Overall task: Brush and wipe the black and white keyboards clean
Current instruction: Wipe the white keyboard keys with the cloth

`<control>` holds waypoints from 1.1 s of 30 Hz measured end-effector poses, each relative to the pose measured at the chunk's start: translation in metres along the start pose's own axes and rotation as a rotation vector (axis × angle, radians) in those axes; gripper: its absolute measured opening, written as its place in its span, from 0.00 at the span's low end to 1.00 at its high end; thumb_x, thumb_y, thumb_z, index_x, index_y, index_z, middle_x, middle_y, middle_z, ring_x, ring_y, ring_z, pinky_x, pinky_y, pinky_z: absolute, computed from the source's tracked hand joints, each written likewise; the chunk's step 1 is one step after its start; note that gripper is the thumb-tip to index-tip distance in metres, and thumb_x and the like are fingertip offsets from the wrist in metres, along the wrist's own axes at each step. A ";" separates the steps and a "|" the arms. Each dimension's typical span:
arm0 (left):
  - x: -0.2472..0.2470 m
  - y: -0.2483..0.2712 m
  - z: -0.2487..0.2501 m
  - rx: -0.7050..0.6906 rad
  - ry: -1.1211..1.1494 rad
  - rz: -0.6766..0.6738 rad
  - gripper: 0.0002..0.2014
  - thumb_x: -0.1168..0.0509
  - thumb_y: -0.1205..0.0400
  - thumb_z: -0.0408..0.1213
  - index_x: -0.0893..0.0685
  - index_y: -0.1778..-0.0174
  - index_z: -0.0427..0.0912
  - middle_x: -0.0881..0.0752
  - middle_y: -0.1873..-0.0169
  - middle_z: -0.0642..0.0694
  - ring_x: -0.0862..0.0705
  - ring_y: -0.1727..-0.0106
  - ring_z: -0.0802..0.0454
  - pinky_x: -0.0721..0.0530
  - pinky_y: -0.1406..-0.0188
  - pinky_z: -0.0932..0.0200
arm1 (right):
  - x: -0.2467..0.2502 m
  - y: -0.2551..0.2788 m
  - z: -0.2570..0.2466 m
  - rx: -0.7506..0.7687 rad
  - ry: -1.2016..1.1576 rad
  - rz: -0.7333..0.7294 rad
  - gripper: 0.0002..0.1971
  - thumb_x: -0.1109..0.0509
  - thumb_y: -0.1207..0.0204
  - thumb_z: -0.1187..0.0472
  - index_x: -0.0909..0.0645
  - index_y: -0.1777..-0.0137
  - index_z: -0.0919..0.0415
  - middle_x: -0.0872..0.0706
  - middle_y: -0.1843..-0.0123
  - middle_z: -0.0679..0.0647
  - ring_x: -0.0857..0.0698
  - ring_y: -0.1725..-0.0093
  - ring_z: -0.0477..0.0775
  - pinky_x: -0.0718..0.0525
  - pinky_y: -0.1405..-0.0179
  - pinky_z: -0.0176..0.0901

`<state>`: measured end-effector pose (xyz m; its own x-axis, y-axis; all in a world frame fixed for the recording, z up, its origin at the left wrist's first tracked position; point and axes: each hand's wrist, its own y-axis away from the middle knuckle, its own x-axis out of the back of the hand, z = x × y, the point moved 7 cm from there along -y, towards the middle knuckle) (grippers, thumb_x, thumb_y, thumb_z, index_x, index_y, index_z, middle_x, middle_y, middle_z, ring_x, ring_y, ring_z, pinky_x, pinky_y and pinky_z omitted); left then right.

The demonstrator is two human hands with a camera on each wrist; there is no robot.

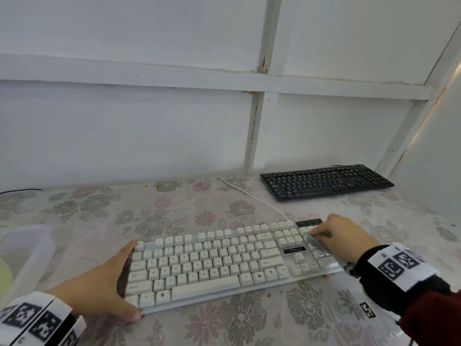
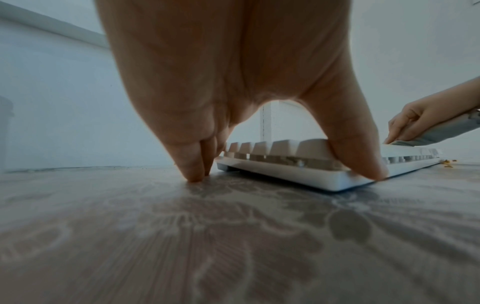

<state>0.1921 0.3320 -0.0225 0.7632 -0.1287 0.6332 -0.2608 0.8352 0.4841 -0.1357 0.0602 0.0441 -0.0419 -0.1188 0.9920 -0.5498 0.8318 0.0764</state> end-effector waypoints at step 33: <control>-0.002 0.001 0.001 0.016 -0.033 -0.004 0.79 0.18 0.57 0.62 0.68 0.20 0.53 0.36 0.27 0.60 0.31 0.30 0.59 0.33 0.28 0.63 | 0.030 0.022 -0.112 0.256 -0.240 0.045 0.13 0.36 0.21 0.46 0.15 0.41 0.43 0.25 0.56 0.43 0.25 0.58 0.38 0.32 0.64 0.24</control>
<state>0.1898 0.3322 -0.0224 0.7444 -0.1501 0.6507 -0.2672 0.8261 0.4962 -0.0555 0.1357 0.0869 -0.2489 -0.2343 0.9398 -0.7332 0.6795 -0.0248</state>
